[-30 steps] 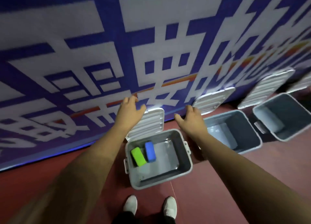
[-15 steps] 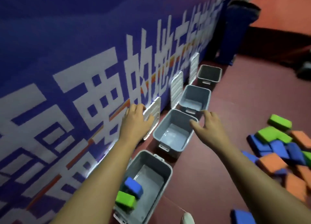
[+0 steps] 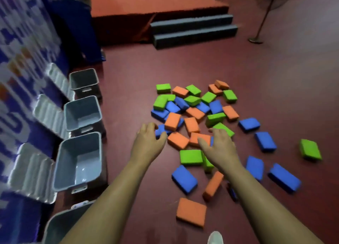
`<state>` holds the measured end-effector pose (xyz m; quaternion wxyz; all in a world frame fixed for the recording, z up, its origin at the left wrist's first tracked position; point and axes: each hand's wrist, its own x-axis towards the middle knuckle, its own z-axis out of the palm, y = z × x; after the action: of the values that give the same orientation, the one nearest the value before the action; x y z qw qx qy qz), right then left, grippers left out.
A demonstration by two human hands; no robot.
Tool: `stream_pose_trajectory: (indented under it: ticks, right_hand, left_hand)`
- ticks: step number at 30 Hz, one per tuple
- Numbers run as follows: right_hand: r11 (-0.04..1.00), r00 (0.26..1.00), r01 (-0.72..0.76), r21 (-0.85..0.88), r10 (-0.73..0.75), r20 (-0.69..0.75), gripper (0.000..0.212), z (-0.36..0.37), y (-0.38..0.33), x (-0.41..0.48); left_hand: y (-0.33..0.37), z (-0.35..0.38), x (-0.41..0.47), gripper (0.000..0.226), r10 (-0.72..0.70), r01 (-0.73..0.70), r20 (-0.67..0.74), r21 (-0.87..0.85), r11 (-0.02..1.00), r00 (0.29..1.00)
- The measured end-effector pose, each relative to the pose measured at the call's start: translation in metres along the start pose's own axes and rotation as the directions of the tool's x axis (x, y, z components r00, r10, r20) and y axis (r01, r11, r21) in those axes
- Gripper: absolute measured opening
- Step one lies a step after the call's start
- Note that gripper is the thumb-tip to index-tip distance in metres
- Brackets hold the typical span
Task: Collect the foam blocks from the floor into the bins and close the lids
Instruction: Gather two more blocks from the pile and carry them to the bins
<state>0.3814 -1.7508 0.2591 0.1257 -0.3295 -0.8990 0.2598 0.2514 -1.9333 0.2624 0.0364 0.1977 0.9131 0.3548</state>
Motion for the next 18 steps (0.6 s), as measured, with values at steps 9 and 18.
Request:
stream_pose_trajectory:
  ticks: [9, 18]
  right_hand:
    - [0.955, 0.954, -0.295, -0.014, 0.295, 0.046, 0.055, -0.028, 0.230, 0.075]
    - [0.876, 0.865, -0.477, -0.074, 0.482, 0.140, 0.052, 0.060, 0.405, 0.150]
  left_hand:
    - [0.116, 0.248, 0.045, 0.041, 0.014, -0.030, 0.321, 0.043, 0.999, 0.947]
    - [0.103, 0.496, 0.089, 0.038, -0.047, -0.047, 0.599, 0.141, 0.989, 0.799]
